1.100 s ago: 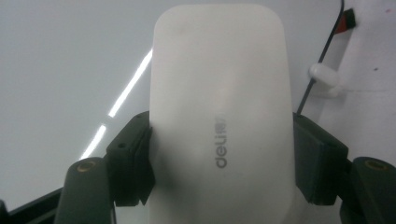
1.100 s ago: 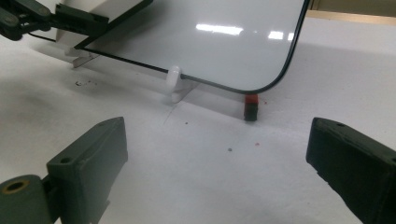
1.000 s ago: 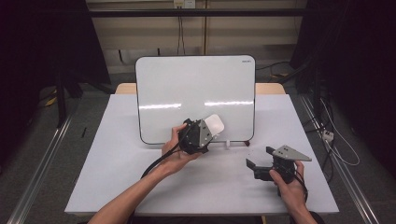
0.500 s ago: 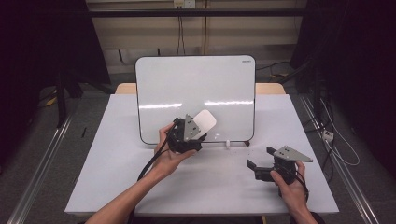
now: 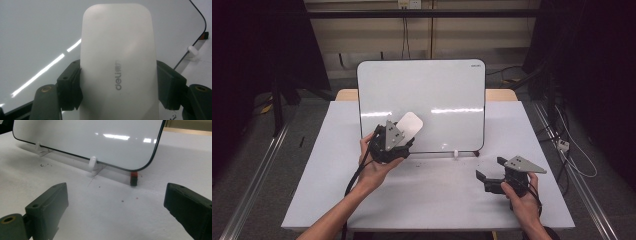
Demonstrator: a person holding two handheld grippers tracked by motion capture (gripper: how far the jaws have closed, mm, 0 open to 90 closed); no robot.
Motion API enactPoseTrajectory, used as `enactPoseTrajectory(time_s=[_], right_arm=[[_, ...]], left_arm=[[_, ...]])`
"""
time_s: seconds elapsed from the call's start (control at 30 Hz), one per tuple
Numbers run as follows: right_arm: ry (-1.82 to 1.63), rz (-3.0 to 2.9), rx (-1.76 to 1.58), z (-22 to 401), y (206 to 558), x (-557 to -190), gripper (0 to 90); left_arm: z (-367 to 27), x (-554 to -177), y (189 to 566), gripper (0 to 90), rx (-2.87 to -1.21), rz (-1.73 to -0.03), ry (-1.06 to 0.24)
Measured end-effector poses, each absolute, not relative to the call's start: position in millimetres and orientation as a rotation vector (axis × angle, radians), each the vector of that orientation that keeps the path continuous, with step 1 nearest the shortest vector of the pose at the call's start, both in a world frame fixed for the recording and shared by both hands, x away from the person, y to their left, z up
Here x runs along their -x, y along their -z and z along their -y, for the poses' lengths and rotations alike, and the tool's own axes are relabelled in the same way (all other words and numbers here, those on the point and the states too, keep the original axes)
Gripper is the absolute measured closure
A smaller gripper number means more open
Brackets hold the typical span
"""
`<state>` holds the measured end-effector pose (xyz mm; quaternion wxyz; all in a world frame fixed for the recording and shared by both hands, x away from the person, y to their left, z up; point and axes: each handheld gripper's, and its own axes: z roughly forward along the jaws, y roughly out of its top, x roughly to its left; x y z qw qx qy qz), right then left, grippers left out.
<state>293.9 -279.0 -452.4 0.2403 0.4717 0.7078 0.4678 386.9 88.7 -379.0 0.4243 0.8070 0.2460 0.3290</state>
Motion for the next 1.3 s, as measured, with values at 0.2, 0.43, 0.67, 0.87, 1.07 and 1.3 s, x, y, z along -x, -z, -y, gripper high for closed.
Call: enactPoseTrajectory(time_s=[0.2, 0.43, 0.67, 0.87, 1.07, 1.3], right_arm=[[-1.280, -1.939, -1.299, 277.3, 452.7, -295.3, 5.5], [-1.280, -1.932, -1.310, 279.5, 453.4, -295.9, 5.5], [-1.292, -1.939, -1.303, 280.8, 453.8, -295.7, 5.5], [-1.298, -1.950, -1.297, 281.0, 453.8, -294.7, 5.5], [-1.300, -1.948, -1.306, 281.5, 454.6, -295.9, 5.5], [-1.291, -1.953, -1.305, 281.2, 454.1, -294.8, 5.4]], left_arm=[[-102.5, -391.3, 365.7, 31.2, -1.967, -0.653, -0.851], [-130.4, -391.3, 365.0, 31.2, -1.954, -0.703, -0.914], [-144.0, -391.2, 370.0, 31.2, -1.966, -0.726, -0.956], [-143.3, -396.9, 380.7, 31.2, -1.992, -0.731, -0.947], [-144.7, -403.4, 391.6, 31.2, -2.025, -0.753, -0.957], [-143.0, -409.7, 403.9, 31.2, -2.087, -0.748, -0.967]])
